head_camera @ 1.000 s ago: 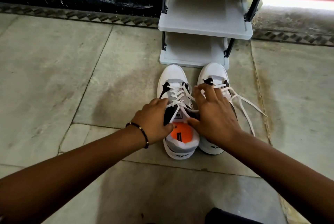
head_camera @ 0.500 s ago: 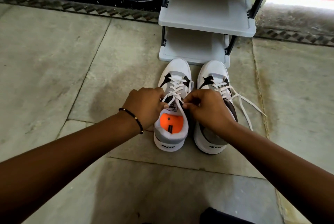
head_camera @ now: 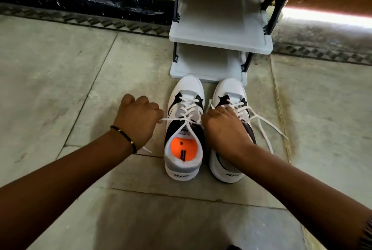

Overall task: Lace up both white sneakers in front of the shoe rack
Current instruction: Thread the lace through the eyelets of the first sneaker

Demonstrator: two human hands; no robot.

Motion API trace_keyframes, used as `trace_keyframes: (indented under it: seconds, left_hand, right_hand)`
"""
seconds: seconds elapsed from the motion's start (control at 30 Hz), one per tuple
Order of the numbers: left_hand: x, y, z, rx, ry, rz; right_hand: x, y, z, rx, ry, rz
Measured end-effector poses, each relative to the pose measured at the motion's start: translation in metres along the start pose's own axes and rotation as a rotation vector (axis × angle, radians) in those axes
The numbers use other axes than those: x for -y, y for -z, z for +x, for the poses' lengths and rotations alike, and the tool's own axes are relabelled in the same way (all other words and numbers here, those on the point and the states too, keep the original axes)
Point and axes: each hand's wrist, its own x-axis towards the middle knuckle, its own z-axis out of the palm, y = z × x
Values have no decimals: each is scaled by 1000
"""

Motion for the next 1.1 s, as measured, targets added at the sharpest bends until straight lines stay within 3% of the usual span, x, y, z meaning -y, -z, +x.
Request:
trace_keyframes:
  seconds: [0.23, 0.47, 0.67, 0.87, 1.1]
  left_hand:
    - [0, 0, 1, -37, -40, -49]
    - [10, 8, 7, -210, -16, -10]
    - [17, -3, 2, -189, -6, -33]
    - [18, -10, 3, -162, 0, -88]
    - [18, -10, -2, -129, -23, -47]
  right_hand:
    - [0, -1, 0, 30, -9, -29]
    - [1, 13, 3, 41, -10, 28]
    - [3, 8, 0, 42, 12, 133]
    - [7, -3, -8, -2, 24, 44]
    - [4, 0, 0, 96, 31, 80]
